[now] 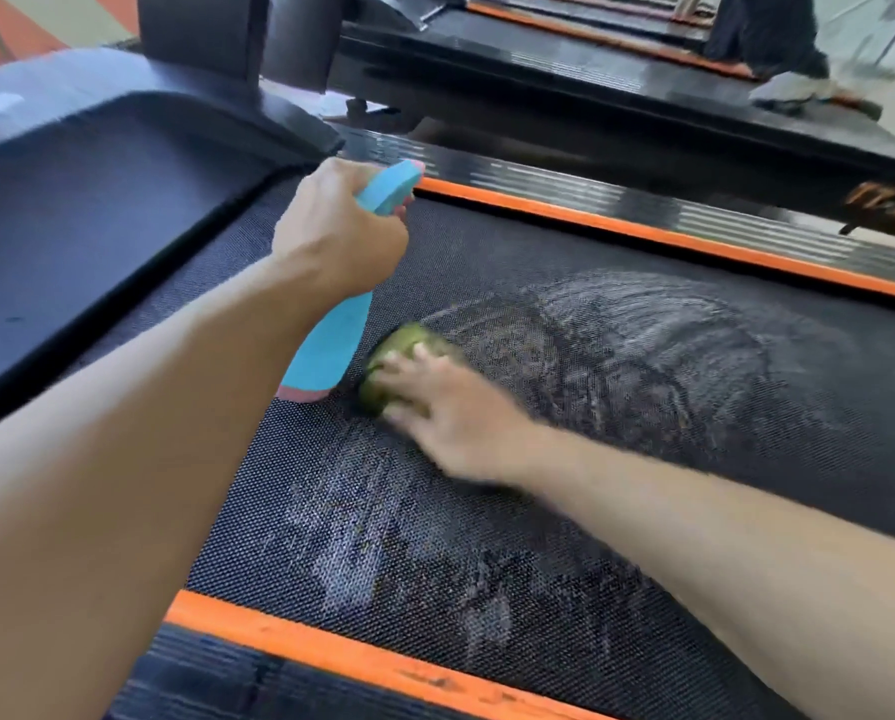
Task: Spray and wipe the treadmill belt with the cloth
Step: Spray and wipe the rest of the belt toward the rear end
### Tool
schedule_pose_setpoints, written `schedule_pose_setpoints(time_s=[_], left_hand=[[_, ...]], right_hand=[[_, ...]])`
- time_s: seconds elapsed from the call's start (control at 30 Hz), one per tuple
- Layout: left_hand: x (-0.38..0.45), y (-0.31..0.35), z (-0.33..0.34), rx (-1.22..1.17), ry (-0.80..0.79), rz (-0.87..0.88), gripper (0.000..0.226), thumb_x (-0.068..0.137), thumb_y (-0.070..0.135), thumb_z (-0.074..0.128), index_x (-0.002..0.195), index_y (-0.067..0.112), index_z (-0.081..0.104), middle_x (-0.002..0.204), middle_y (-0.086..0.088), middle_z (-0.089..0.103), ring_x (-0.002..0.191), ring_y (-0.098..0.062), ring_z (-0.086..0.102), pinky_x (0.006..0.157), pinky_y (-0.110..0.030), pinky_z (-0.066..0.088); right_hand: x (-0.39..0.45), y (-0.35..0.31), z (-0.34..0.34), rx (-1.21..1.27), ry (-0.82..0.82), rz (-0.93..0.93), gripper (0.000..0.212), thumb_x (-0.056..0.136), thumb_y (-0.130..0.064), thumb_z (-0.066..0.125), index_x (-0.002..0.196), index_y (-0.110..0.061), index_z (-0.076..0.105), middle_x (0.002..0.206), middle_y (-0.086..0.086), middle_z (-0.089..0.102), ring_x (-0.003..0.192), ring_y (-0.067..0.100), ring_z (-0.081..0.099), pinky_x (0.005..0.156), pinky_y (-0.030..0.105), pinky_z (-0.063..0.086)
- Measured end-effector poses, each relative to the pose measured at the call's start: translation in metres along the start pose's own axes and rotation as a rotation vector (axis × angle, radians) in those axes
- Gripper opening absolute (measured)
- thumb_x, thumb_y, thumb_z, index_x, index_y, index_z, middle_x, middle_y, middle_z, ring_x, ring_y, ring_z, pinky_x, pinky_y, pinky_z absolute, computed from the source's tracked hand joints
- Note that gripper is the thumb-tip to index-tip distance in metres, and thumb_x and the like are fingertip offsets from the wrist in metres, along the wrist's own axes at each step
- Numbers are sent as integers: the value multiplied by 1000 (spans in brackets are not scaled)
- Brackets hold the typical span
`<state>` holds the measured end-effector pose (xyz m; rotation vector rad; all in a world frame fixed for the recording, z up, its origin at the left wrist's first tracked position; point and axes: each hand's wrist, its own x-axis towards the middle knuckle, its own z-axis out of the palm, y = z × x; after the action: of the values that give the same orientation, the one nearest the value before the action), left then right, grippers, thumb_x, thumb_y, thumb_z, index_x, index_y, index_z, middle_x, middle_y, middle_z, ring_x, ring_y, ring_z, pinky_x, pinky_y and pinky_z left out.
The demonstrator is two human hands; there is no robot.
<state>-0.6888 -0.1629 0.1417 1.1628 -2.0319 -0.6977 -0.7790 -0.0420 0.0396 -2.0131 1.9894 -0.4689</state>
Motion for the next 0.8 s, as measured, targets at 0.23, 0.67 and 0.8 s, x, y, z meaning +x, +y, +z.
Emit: schedule_pose_setpoints(time_s=[0.23, 0.67, 0.8], left_hand=[[2, 1, -8, 246, 101, 2, 16, 94, 25, 58, 105, 22, 69, 105, -4, 66, 107, -37, 62, 80, -38, 44], [16, -27, -30, 172, 278, -142, 28, 91, 19, 53, 115, 26, 67, 113, -8, 69, 109, -38, 59, 92, -41, 46], [21, -32, -22, 187, 255, -125, 28, 91, 19, 54, 113, 30, 68, 108, -5, 69, 106, -38, 61, 88, -41, 46]], right_hand=[[53, 69, -23, -85, 153, 373, 41, 102, -38, 35, 142, -31, 44, 155, 1, 32, 142, 29, 28, 115, 40, 22], [97, 25, -9, -103, 29, 41, 41, 103, -33, 37, 144, -33, 43, 157, -4, 30, 145, 22, 23, 119, 39, 15], [94, 133, -52, -311, 212, 641, 36, 100, -31, 37, 129, -20, 56, 139, 5, 45, 129, 32, 39, 106, 43, 36]])
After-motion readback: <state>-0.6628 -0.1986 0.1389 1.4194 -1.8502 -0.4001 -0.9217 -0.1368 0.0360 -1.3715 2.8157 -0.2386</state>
